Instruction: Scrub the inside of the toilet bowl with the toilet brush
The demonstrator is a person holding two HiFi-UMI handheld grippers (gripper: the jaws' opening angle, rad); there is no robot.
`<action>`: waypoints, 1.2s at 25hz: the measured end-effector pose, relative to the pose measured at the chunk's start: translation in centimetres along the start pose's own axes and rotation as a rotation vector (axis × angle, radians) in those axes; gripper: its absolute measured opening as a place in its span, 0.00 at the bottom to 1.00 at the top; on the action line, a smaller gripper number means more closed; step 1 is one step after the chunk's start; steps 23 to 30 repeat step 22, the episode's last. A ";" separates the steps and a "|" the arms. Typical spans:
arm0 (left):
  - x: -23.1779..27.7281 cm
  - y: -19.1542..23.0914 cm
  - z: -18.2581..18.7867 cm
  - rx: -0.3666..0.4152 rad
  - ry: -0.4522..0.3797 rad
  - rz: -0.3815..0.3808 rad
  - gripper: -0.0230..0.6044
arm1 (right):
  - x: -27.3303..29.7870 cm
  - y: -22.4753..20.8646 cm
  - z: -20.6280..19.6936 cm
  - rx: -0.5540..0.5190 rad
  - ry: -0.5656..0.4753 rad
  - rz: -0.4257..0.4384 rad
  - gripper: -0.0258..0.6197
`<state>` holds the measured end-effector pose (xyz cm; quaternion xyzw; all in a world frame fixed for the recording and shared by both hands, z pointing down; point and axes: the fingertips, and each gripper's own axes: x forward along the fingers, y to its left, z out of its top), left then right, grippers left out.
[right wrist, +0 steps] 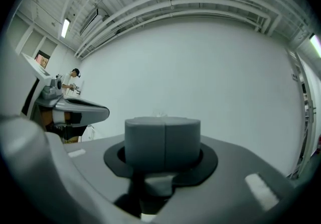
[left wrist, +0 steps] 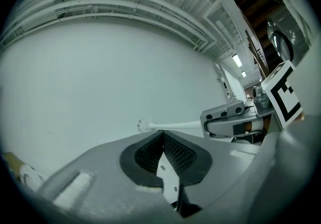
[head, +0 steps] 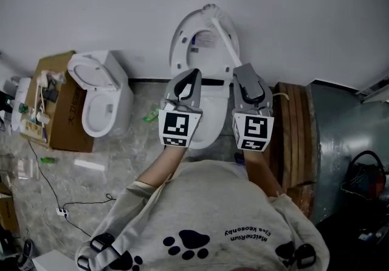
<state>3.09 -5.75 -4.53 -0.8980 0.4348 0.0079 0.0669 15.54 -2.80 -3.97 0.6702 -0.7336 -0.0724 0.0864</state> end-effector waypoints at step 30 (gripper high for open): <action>1.0 -3.5 -3.3 0.008 0.060 -0.045 0.04 | -0.8 -2.4 -4.4 0.047 0.088 0.025 0.28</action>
